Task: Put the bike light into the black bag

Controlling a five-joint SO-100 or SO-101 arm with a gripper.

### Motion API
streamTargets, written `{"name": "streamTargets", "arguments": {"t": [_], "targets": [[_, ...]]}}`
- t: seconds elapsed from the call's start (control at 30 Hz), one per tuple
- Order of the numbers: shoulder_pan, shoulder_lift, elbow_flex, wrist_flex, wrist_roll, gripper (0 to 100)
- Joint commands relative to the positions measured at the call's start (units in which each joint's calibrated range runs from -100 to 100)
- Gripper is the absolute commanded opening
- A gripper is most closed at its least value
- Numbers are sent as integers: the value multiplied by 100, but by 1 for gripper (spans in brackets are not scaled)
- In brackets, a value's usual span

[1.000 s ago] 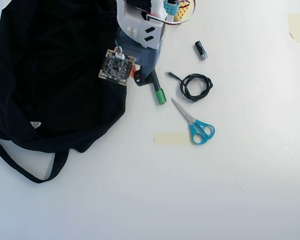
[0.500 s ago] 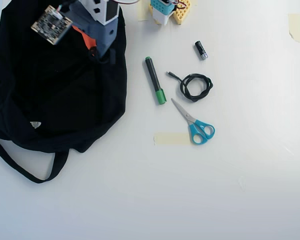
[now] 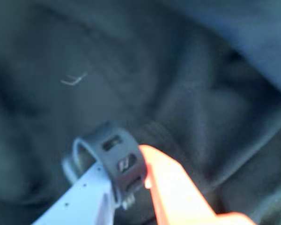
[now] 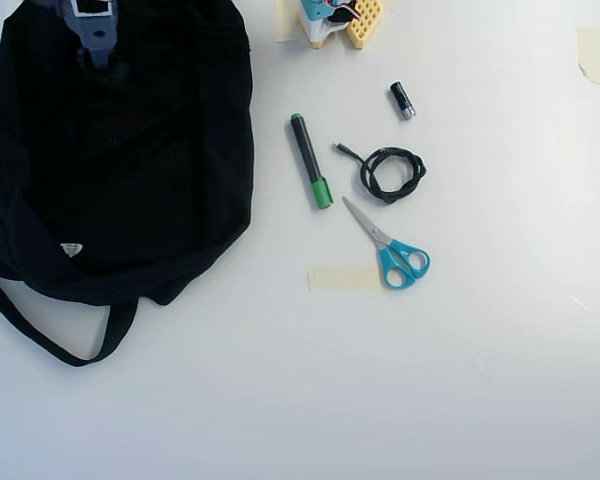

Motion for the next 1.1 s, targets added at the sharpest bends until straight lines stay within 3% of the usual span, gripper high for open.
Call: {"name": "streamTargets", "arguments": {"t": [0.0,0.1,0.17,0.23,0.3,0.43,0.5,0.67,0.77,1.07], "targets": [[178,385,-124,-170,-24,2],[193,393,-124,-195,-134,4],[231,385,-88,-127,-144,20],[208,260,-133,11,-254,29],[51,252,-591,485,-260,31],[-749,252,-2594,1579,-291,31],[-1647,144,-3547,1906,-422,31],[-3038,-1590,-3475,1923,-370,29],[-3980,-2412,-3457,1932,-370,2],[-4953,-2545,-1867,1932,-417,2]]}}
